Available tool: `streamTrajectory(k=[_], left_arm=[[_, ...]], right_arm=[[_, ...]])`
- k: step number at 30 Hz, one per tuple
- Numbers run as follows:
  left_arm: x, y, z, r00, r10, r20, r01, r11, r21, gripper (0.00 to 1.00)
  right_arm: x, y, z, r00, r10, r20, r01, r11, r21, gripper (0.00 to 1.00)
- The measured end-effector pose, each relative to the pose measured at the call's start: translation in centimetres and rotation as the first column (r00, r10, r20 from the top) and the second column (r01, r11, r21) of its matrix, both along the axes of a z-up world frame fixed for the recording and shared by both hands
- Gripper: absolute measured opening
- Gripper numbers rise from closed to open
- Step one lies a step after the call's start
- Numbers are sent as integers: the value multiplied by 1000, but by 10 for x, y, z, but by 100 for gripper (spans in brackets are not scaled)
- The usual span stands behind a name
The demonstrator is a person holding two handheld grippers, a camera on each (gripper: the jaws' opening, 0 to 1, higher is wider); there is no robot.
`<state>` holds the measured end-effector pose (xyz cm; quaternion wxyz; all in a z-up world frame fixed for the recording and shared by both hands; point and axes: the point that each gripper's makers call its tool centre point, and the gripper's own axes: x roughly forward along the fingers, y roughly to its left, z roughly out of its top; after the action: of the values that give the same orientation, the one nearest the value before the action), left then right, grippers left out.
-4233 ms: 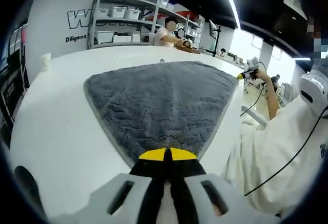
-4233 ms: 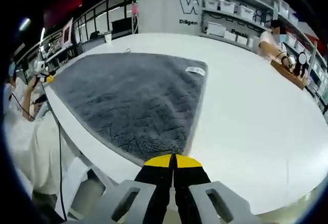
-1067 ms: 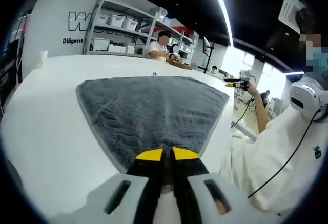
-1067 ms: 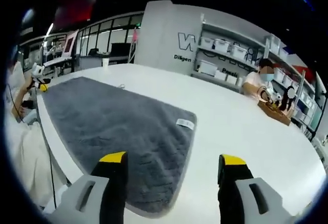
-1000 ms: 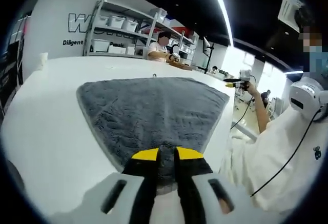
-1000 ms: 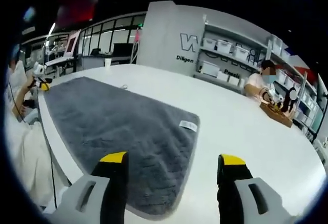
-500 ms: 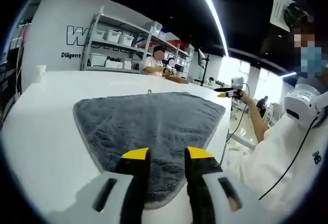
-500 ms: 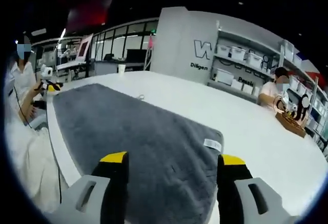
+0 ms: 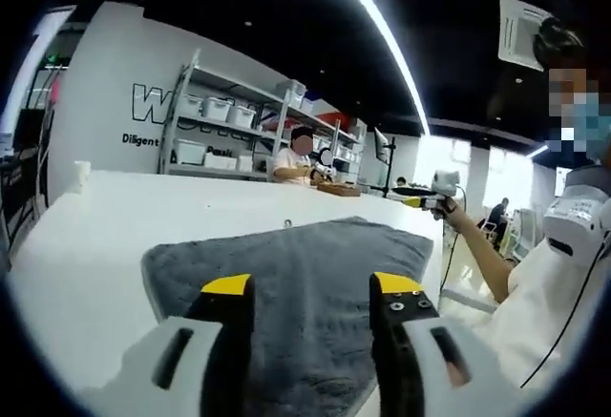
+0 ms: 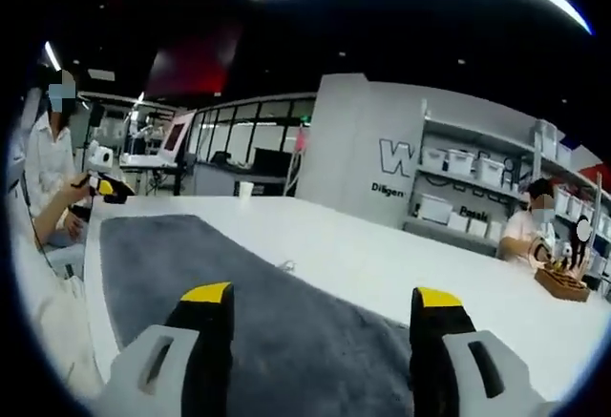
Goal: Open the folded towel by lifting each exposed corner and separating the folded layers until the towel lies flat within the target outline without major curled edges
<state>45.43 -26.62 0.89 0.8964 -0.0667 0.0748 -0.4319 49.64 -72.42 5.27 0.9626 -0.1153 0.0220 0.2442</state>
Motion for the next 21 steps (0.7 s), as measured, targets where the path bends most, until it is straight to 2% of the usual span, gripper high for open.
streamTrajectory(k=[2, 5, 9, 11, 15, 21], left_arm=[[4, -1, 5, 1000, 17, 25, -17, 1000, 16, 48], [9, -4, 18, 997, 39, 71, -40, 999, 9, 52], [13, -8, 27, 994, 51, 92, -51, 999, 4, 61], [14, -10, 32, 992, 53, 118, -55, 998, 14, 60], [13, -15, 38, 990, 47, 133, -48, 999, 7, 61], [10, -19, 55, 981, 59, 184, -58, 998, -11, 63]], right_arm=[[0, 11, 4, 1000, 20, 15, -20, 999, 33, 78], [1, 23, 2, 1000, 25, 5, -25, 999, 24, 81], [1, 33, 7, 999, 21, 25, -21, 999, 29, 86], [-1, 37, 12, 999, 17, 35, -19, 999, 47, 87], [-6, 46, 22, 997, 19, 76, -25, 997, 74, 87], [-18, 58, 30, 995, -4, 97, -4, 997, 79, 90]])
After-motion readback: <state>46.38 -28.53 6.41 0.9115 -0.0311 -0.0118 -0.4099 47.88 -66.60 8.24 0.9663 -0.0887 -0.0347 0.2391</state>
